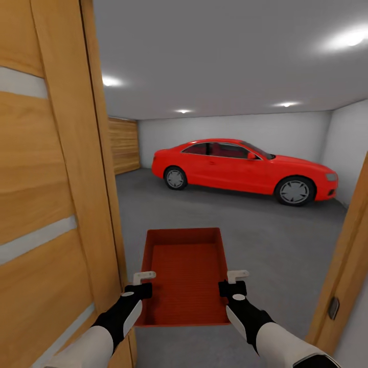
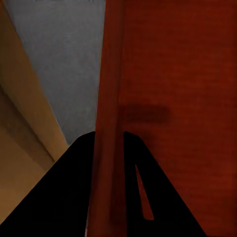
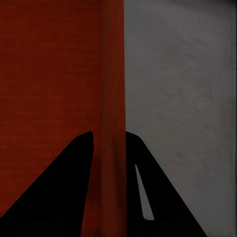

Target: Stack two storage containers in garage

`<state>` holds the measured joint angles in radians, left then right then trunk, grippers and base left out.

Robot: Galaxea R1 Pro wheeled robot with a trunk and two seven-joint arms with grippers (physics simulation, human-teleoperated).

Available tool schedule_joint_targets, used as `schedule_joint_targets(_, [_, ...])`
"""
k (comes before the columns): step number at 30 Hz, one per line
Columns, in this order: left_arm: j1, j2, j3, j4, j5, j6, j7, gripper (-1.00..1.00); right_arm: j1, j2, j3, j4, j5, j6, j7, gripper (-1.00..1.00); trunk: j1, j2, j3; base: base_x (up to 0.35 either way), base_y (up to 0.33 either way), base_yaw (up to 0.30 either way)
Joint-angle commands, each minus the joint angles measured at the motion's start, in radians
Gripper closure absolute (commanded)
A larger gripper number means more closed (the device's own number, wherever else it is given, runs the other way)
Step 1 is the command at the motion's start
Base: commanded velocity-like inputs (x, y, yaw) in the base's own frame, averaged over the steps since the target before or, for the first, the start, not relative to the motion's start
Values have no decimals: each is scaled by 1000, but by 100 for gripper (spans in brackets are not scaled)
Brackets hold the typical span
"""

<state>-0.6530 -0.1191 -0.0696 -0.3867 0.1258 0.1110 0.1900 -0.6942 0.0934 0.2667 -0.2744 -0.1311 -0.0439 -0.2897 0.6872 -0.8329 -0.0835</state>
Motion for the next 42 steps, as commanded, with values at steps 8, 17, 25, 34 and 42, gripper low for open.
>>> schedule_joint_targets(8, [0, 16, 2, -3, -2, 7, 77, 100, -2, -1, -38, 0, 0, -7, -28, 100, 1, -1, -2, 200, 189, -287])
schedule_joint_targets(17, [0, 16, 2, -3, -2, 7, 77, 100, -2, -1, -38, 0, -1, -7, -28, 100, 1, -1, -2, 199, 171, -287])
schedule_joint_targets(25, [0, 16, 2, -3, -2, 7, 77, 100, -2, -1, -38, 0, -1, -7, -28, 100, 1, -1, -2, 65, 46, -287])
schedule_joint_targets(34, [0, 16, 3, -4, -2, 7, 77, 100, -2, -1, -38, 0, 0, -7, -28, 100, 1, -1, -2, 2, 1, -287])
schedule_joint_targets(42, [0, 16, 3, -3, -2, 7, 77, 100, -2, -1, -38, 0, 0, -6, -28, 100, 1, -1, -2, 20, 21, -107])
